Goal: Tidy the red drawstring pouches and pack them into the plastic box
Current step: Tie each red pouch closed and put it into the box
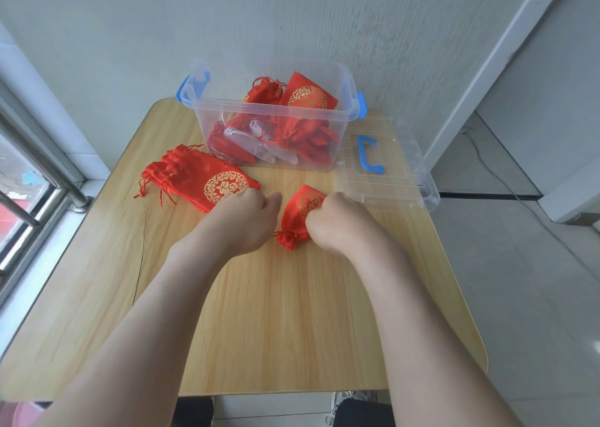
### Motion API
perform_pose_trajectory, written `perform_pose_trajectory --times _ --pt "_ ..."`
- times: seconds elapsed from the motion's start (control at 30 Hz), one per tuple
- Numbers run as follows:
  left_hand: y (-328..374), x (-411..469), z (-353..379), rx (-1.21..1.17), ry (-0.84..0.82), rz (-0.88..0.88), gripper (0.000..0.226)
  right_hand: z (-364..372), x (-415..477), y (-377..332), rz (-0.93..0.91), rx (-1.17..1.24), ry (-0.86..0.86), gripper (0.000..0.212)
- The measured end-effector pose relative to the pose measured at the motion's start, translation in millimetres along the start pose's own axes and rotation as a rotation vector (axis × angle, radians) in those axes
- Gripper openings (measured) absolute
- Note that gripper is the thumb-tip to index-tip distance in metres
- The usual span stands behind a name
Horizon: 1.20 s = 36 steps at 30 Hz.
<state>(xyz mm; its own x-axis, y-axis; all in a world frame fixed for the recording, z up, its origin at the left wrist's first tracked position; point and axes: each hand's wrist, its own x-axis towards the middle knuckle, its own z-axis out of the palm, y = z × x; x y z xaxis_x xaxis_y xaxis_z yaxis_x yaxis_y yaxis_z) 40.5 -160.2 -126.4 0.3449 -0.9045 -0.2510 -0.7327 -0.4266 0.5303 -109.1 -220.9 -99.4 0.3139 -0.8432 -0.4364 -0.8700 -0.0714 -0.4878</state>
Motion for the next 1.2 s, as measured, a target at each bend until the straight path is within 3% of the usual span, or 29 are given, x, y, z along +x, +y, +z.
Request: perform_pose_trajectory --times 0.03,0.13,0.33,0.53,0.87,1.03,1.13,1.2 --pt "0 0 1 0.004 -0.012 -0.005 0.062 -1 -2 -1 0.005 0.011 -0.008 0.025" --pt "-3 0 4 0.096 -0.098 0.022 0.070 2 2 5 -0.009 -0.001 -0.010 0.016" --pt "-6 0 1 0.150 -0.150 0.147 0.031 13 18 14 -0.011 -0.033 0.063 0.028" --pt "-7 1 -1 0.105 -0.188 0.228 0.030 14 25 19 -0.027 -0.043 0.110 0.035" --pt "0 -1 0 0.054 -0.105 0.231 0.036 8 18 15 -0.010 -0.090 0.128 0.028" --pt "10 -4 -3 -0.074 -0.002 0.197 0.035 6 17 16 -0.108 -0.055 0.183 0.024" --pt "13 -5 -5 -0.152 0.092 0.175 0.038 2 12 14 -0.235 0.001 0.237 0.034" --pt "14 -5 -7 -0.287 0.141 0.137 0.038 0 9 12 -0.296 0.042 0.237 0.027"
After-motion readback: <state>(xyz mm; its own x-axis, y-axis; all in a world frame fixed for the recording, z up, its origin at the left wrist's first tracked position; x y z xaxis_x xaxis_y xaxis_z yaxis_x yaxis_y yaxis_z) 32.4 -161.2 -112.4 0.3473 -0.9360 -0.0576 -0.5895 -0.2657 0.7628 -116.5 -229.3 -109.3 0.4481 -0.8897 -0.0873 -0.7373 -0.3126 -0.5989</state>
